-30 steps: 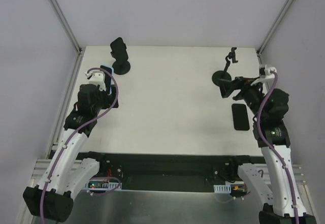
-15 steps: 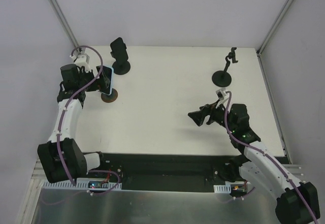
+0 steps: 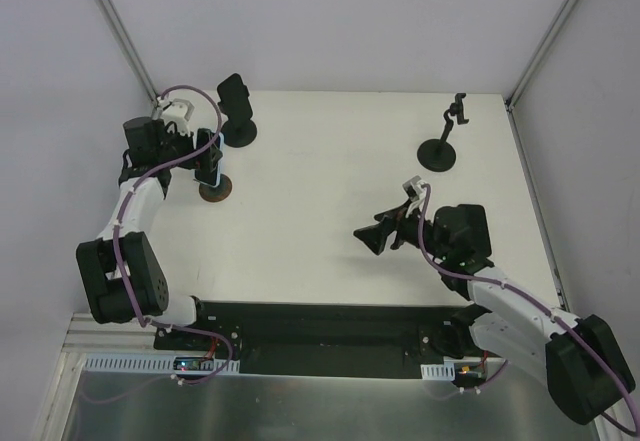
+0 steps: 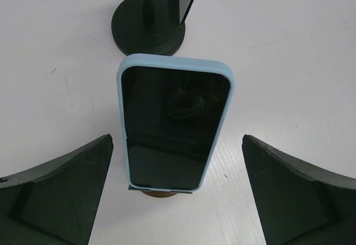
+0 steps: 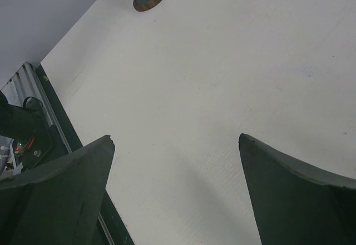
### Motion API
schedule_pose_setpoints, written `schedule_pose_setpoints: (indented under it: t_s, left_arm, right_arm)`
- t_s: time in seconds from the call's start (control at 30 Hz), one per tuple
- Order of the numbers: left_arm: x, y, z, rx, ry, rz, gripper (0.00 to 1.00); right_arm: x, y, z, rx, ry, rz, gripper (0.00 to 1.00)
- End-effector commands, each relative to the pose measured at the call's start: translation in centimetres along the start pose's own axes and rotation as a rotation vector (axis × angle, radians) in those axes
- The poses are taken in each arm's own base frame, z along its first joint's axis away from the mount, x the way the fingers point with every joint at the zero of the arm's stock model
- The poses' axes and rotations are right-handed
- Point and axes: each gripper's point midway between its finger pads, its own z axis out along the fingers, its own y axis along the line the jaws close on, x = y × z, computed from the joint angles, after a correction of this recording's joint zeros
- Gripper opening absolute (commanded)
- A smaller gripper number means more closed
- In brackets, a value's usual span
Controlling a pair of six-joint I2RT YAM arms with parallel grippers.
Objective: Remove the phone from the phone stand
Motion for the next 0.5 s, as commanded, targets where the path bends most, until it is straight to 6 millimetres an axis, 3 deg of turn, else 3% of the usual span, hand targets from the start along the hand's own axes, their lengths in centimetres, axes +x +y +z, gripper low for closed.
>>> schedule_pose_setpoints:
  t_s: [0.0, 0.47]
  left_arm:
    - [-2.2, 0.5, 1.2, 0.036, -0.056, 0.109, 0.99]
    - [-0.7, 0.5, 3.0, 0.092, -0.030, 0.045, 0.96]
  right_arm:
    - [-2.3, 1.1, 0.6, -0.046, -0.074, -0.071, 0.96]
    - [-1.4, 0.6, 1.3, -0.035, -0.038, -0.068, 0.96]
